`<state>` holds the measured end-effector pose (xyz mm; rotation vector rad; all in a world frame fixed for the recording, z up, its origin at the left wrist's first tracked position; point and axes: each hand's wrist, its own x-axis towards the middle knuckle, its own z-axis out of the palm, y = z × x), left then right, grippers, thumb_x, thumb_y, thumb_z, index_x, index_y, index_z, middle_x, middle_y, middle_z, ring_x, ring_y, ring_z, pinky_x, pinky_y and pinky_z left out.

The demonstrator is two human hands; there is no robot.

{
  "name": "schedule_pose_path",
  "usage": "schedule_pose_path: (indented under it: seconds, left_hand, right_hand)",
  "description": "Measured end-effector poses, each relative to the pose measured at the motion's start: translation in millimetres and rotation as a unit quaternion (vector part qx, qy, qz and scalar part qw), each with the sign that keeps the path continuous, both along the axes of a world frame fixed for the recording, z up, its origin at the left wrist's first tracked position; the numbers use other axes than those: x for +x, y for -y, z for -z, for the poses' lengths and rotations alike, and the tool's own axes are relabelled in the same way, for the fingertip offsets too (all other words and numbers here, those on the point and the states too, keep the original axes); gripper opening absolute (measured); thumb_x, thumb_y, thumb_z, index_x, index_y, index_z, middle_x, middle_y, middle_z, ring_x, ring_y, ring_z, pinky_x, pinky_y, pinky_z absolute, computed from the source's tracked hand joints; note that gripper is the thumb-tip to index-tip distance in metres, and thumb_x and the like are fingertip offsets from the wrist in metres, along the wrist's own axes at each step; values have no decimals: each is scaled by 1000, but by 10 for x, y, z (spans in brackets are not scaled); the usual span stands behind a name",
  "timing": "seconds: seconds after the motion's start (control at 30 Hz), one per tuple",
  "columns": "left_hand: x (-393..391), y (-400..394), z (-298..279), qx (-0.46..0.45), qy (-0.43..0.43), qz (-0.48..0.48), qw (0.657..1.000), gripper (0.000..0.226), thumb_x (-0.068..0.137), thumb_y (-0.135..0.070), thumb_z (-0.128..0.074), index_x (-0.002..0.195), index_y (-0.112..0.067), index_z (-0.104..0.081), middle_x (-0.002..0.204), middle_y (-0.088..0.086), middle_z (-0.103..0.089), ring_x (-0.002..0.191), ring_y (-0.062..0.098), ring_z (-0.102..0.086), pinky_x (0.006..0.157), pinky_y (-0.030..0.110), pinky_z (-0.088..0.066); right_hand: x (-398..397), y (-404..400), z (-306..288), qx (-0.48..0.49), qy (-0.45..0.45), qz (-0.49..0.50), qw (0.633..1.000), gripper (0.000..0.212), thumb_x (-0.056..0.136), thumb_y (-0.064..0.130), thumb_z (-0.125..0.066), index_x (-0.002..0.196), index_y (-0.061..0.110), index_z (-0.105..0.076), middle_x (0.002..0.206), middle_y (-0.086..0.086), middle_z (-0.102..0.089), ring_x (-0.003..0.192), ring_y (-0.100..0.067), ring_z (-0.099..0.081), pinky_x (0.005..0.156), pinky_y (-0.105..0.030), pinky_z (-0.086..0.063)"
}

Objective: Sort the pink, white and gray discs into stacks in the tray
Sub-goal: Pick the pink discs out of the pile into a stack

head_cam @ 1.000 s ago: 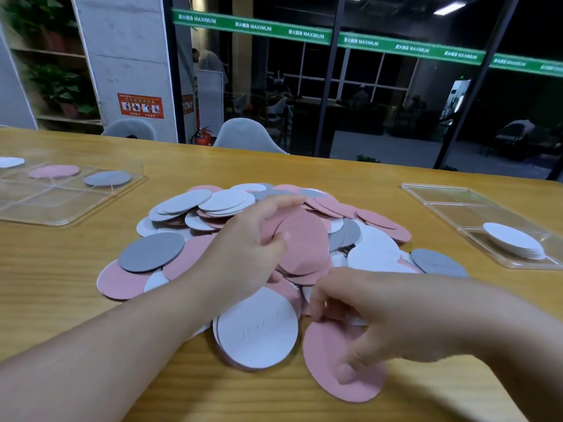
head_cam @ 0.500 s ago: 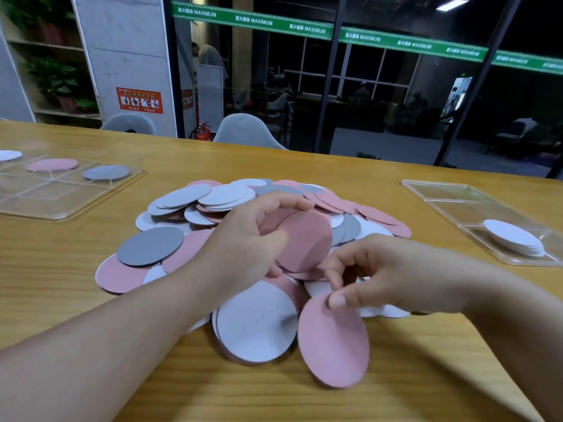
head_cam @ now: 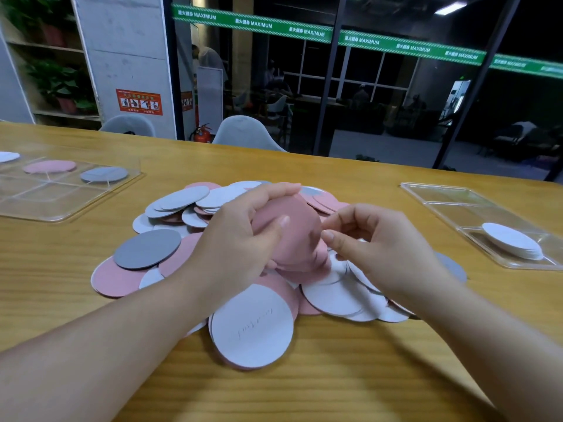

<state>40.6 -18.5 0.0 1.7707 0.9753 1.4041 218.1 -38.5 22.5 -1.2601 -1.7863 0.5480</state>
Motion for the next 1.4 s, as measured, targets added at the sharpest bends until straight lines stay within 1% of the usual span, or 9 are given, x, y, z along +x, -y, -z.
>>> schedule_pose_path:
  seconds: [0.1, 0.37, 0.57, 0.77, 0.87, 0.93, 1.1, 1.23, 1.4]
  left_hand:
    - [-20, -30, 16, 52, -15, -56, 997, 47, 91, -7, -54, 112, -49, -59, 110, -31, -57, 105, 3, -58, 86, 42, -52]
    - [-7, -37, 32, 57, -6, -96, 994, 46, 91, -8, -53, 109, -50, -59, 108, -33, -55, 102, 8, -59, 86, 44, -52]
    - [-23, -69, 40, 8, 49, -102, 994, 43, 92, -5, -51, 104, -45, -60, 108, -25, -59, 82, -8, -58, 71, 15, -52]
    - [-4, -62, 23, -22, 57, -65, 996, 45, 93, -5, -50, 99, -48, -61, 93, -29, -62, 71, 30, -65, 55, 34, -59]
    - [-10, -49, 2, 9, 65, -85, 994, 46, 93, -4, -49, 99, -48, -61, 96, -31, -61, 78, 30, -64, 64, 37, -58]
    - [-36, -33, -40, 54, 70, -117, 989, 44, 93, -6, -50, 103, -48, -59, 102, -30, -60, 94, 16, -61, 75, 34, -56]
    - [-141, -88, -52, 112, 63, -158, 979, 42, 93, -10, -47, 112, -46, -57, 110, -31, -54, 111, 7, -53, 91, 49, -50]
    - [-146, -107, -16, 113, 34, -141, 983, 45, 94, -3, -45, 107, -44, -58, 110, -25, -56, 111, -4, -50, 99, 36, -45]
    - [-127, -91, -19, 146, -15, -104, 984, 36, 91, -13, -39, 108, -39, -57, 109, -21, -58, 112, -5, -50, 91, 6, -34]
  right_hand:
    - [43, -41, 60, 38, 136, 40, 989, 10, 82, 28, -67, 89, 29, -60, 86, 18, -59, 78, 6, -54, 66, -6, -39]
    - [-69, -71, 258, 81, 276, 40, 957, 70, 70, 59, -63, 131, 31, -45, 123, 12, -42, 118, -6, -30, 93, -15, -21]
    - [-114, -101, 236, 78, 296, 39, 951, 69, 69, 65, -61, 127, 30, -51, 119, 14, -46, 113, -5, -36, 89, -19, -30]
    - [-194, -156, 240, 171, 438, 45, 882, 40, 84, 52, -50, 87, 15, -65, 86, -4, -58, 85, -25, -55, 66, -31, -43]
    - [-243, -144, 258, 200, 485, 49, 850, 36, 58, 31, -84, 54, 18, -51, 51, -2, -51, 44, -22, -49, 40, -20, -18]
    - [-234, -84, 211, 148, 517, 52, 841, 48, 56, 23, -85, 63, 22, -38, 53, 2, -50, 45, -20, -46, 40, -21, -2]
    - [-166, -81, 81, 135, 514, 89, 843, 6, 98, 19, -32, 95, 19, -37, 71, 4, -37, 64, -24, -44, 42, -25, -12]
    - [-73, -130, 81, 197, 466, 127, 853, 12, 78, 13, -54, 66, 12, -54, 44, 0, -49, 33, -22, -47, 34, -19, -10]
    - [51, -77, 19, 185, 392, 79, 898, 18, 80, -4, -62, 94, 7, -57, 62, -4, -56, 47, -26, -51, 39, -36, -41]
